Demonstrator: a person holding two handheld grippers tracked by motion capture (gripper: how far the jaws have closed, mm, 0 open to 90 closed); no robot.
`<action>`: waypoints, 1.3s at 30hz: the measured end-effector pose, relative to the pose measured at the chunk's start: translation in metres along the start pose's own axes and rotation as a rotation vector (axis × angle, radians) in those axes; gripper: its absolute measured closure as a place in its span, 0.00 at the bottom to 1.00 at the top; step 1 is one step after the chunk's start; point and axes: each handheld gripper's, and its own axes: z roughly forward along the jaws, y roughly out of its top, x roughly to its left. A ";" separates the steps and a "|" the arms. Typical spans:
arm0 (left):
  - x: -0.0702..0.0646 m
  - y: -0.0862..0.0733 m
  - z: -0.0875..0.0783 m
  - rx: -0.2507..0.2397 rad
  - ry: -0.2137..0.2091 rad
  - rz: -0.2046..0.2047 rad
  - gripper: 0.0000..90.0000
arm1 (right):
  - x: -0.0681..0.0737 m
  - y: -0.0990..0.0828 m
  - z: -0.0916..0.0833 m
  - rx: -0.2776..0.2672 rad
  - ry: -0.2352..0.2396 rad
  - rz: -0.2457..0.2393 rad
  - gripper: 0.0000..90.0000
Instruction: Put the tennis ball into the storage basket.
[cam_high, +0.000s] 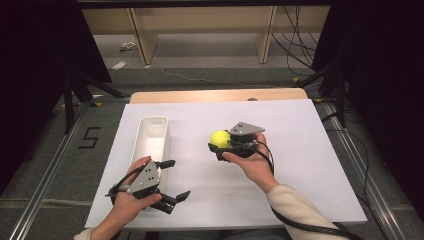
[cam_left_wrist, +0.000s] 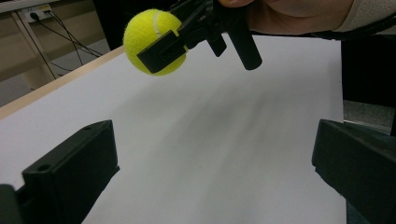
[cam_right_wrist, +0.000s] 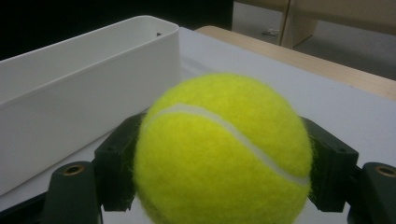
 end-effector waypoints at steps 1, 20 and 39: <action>0.000 0.000 0.000 0.000 0.000 0.000 0.00 | 0.000 0.000 0.000 0.000 0.001 -0.002 0.30; 0.000 0.000 0.000 0.000 -0.001 0.001 0.00 | 0.004 0.002 0.004 -0.003 0.009 -0.006 0.29; 0.000 0.000 0.000 0.000 -0.001 0.000 0.00 | 0.006 0.005 0.006 -0.008 0.014 -0.008 0.30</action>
